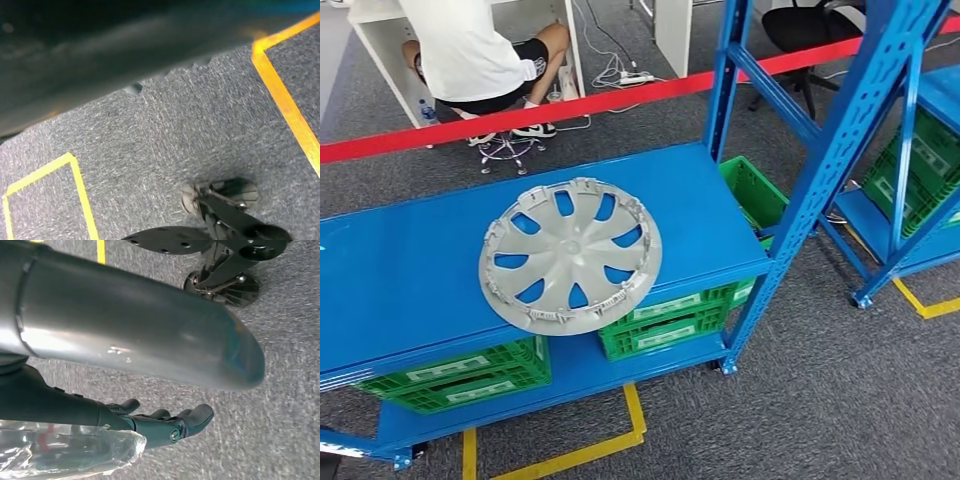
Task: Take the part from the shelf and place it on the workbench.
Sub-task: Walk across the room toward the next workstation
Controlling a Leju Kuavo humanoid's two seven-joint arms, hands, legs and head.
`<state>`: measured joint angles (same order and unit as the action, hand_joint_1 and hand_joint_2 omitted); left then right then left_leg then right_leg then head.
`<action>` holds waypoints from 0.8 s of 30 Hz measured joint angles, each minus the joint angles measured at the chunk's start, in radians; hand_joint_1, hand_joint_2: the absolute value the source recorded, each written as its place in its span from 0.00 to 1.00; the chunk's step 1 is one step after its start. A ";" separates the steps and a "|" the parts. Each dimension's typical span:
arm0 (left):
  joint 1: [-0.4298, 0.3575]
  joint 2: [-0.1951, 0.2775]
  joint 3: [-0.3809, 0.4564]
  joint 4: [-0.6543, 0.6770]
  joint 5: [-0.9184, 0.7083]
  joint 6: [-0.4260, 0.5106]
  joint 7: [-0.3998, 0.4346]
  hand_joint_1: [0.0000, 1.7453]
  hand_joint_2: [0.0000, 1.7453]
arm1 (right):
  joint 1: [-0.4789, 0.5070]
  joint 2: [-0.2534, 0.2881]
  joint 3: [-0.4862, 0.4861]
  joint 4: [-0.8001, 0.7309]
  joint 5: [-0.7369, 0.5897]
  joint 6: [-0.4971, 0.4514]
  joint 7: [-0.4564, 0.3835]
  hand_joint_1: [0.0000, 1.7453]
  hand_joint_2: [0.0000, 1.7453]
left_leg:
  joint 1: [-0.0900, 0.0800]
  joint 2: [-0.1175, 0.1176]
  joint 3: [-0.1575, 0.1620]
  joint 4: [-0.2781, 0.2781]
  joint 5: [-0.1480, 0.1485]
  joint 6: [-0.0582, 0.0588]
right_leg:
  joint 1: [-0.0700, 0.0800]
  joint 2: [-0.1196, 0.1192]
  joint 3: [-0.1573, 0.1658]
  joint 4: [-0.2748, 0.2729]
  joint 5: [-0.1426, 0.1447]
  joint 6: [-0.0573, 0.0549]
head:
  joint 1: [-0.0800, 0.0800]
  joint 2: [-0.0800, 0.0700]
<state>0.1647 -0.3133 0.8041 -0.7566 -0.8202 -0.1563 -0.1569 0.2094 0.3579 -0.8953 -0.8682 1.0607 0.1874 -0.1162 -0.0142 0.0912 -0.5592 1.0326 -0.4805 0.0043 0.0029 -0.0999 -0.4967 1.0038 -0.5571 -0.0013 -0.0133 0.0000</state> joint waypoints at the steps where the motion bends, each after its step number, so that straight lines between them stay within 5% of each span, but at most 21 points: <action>1: -0.001 0.000 -0.001 0.000 -0.008 0.007 -0.002 0.00 0.00 | 0.000 0.001 0.001 0.000 0.000 -0.001 -0.001 0.00 0.00 | -0.005 0.008 0.006 -0.014 -0.005 0.004 | 0.002 -0.012 0.002 -0.001 -0.005 0.005 | 0.000 0.000; 3: -0.001 0.000 -0.001 0.000 -0.022 0.022 -0.006 0.00 0.00 | -0.001 0.002 0.003 0.000 -0.002 -0.002 -0.001 0.00 0.00 | -0.004 -0.018 0.007 -0.024 -0.004 0.011 | 0.000 -0.030 0.014 -0.001 -0.012 0.015 | 0.000 0.000; 5: -0.002 -0.001 0.000 0.001 -0.031 0.032 -0.010 0.00 0.00 | -0.003 0.002 0.006 0.000 -0.006 -0.002 -0.001 0.00 0.00 | 0.002 -0.045 0.011 -0.033 0.003 0.020 | -0.004 0.016 0.003 0.038 -0.039 0.025 | 0.004 0.000; 7: -0.003 -0.001 -0.001 0.002 -0.039 0.039 -0.016 0.00 0.00 | 0.000 0.002 0.008 0.000 -0.012 0.000 0.000 0.00 0.00 | 0.005 -0.071 0.013 -0.035 0.005 0.026 | -0.007 0.080 -0.060 0.159 -0.095 0.032 | 0.010 0.000; 9: -0.004 -0.001 -0.002 0.003 -0.047 0.044 -0.022 0.00 0.00 | 0.005 0.002 0.009 0.000 -0.022 0.004 0.005 0.00 0.00 | 0.005 -0.100 0.014 -0.035 0.004 0.028 | -0.008 0.095 -0.131 0.277 -0.127 0.036 | 0.011 0.000; 10: -0.004 -0.001 -0.001 0.004 -0.048 0.046 -0.022 0.00 0.00 | 0.006 0.002 0.010 0.000 -0.031 0.003 0.011 0.00 0.00 | 0.005 -0.115 0.015 -0.035 0.003 0.028 | -0.009 0.097 -0.148 0.290 -0.114 0.037 | 0.012 0.000; 12: -0.004 -0.001 -0.001 0.004 -0.048 0.048 -0.022 0.00 0.00 | 0.008 0.002 0.019 0.000 -0.062 -0.006 0.030 0.00 0.00 | 0.007 -0.144 0.022 -0.034 0.000 0.023 | -0.012 0.107 -0.123 0.199 -0.036 0.039 | 0.012 0.000; 14: -0.005 0.000 0.000 0.005 -0.048 0.049 -0.022 0.00 0.00 | 0.011 0.002 0.037 -0.002 -0.094 -0.019 0.050 0.00 0.00 | 0.008 -0.169 0.026 -0.030 -0.006 0.013 | -0.020 0.156 -0.070 0.072 0.026 0.038 | 0.012 0.000; 16: -0.005 0.000 0.000 0.005 -0.049 0.049 -0.023 0.00 0.00 | 0.015 0.002 0.053 -0.004 -0.108 -0.024 0.060 0.00 0.00 | 0.010 -0.189 0.021 -0.026 -0.008 0.002 | -0.022 0.188 -0.045 0.023 0.035 0.029 | 0.012 0.000; 18: -0.005 0.001 0.002 0.005 -0.049 0.051 -0.023 0.00 0.00 | 0.019 0.002 0.067 -0.006 -0.119 -0.025 0.067 0.00 0.00 | 0.013 -0.206 0.014 -0.025 -0.006 -0.008 | -0.020 0.170 -0.040 0.018 0.037 0.015 | 0.012 0.000; 21: -0.007 0.002 0.003 0.006 -0.052 0.062 -0.023 0.00 0.00 | 0.029 0.002 0.096 -0.018 -0.167 -0.027 0.088 0.00 0.00 | 0.013 -0.151 -0.019 0.048 -0.055 -0.021 | -0.022 0.139 -0.036 0.011 0.038 -0.002 | 0.006 0.000; 24: -0.007 0.002 0.004 0.007 -0.058 0.070 -0.024 0.00 0.00 | 0.042 0.002 0.117 -0.026 -0.220 -0.026 0.119 0.00 0.00 | 0.017 -0.105 -0.106 0.233 -0.136 -0.031 | -0.017 0.109 -0.034 0.011 0.034 -0.009 | 0.001 0.000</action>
<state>0.1572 -0.3117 0.8077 -0.7499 -0.8785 -0.0859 -0.1808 0.2517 0.3599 -0.7786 -0.8946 0.8407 0.1612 0.0030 0.0031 -0.0140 -0.6656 1.2652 -0.6164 -0.0264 -0.0137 0.0086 -0.5304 1.0149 -0.5232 -0.0106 -0.0121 0.0000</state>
